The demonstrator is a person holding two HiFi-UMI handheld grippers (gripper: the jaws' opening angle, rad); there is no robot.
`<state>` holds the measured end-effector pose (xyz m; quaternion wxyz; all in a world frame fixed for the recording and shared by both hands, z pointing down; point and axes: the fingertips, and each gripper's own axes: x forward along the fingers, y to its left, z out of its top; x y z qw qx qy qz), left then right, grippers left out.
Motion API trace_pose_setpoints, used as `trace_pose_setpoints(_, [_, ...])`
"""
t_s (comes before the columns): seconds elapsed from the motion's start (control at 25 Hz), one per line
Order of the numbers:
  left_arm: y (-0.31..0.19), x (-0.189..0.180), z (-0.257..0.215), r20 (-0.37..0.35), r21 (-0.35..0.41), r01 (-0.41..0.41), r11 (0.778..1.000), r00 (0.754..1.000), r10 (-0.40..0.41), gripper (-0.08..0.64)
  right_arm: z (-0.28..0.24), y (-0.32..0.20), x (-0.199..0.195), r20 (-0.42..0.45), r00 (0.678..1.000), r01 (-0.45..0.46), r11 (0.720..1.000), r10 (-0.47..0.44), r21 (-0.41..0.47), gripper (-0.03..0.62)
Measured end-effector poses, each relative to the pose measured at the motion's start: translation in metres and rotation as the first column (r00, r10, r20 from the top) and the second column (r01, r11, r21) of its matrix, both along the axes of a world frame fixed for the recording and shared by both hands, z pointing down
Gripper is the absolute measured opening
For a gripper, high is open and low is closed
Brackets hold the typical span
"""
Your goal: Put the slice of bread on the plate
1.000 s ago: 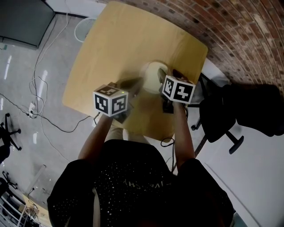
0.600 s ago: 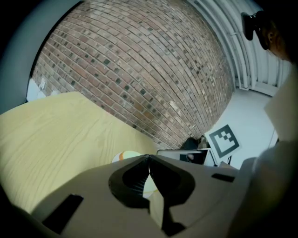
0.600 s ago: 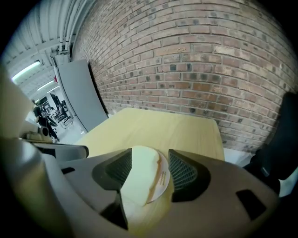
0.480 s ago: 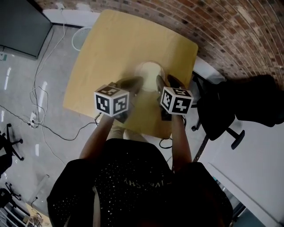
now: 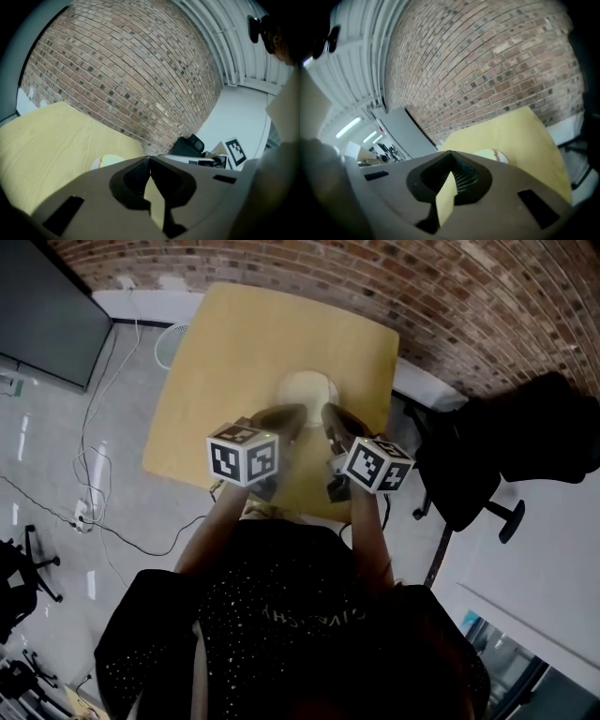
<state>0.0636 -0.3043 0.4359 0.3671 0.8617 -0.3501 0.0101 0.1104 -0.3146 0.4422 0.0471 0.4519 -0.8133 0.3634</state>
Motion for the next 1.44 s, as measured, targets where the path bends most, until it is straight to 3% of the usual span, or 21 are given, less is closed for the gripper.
trace_pose_setpoints(0.16, [0.009, 0.000, -0.005, -0.046, -0.017, 0.006, 1.000, 0.999, -0.007, 0.011, -0.007, 0.012, 0.004, 0.228, 0.972, -0.050, 0.998, 0.058, -0.041, 0.012])
trace_pose_setpoints(0.28, [0.010, 0.001, -0.002, -0.062, -0.033, 0.005, 0.999, 0.998, -0.007, 0.011, -0.009, 0.014, 0.003, 0.336, 0.938, -0.061, 0.996, 0.080, -0.068, 0.012])
trace_pose_setpoints(0.68, [0.008, 0.004, -0.001, -0.093, -0.041, 0.009, 0.999, 0.996, -0.013, 0.011, -0.008, 0.015, 0.001, 0.299, 0.953, -0.033, 0.998, 0.046, -0.050, 0.011])
trace_pose_setpoints(1.16, [0.017, 0.002, 0.003, -0.091, -0.062, 0.026, 0.998, 0.995, -0.031, 0.011, -0.002, 0.024, 0.008, 0.345, 0.936, -0.044, 0.994, 0.075, -0.096, 0.012])
trace_pose_setpoints(1.44, [0.018, 0.003, 0.006, -0.089, -0.073, 0.027, 0.997, 0.995, -0.033, 0.011, -0.003, 0.024, 0.007, 0.327, 0.943, -0.032, 0.996, 0.059, -0.086, 0.011])
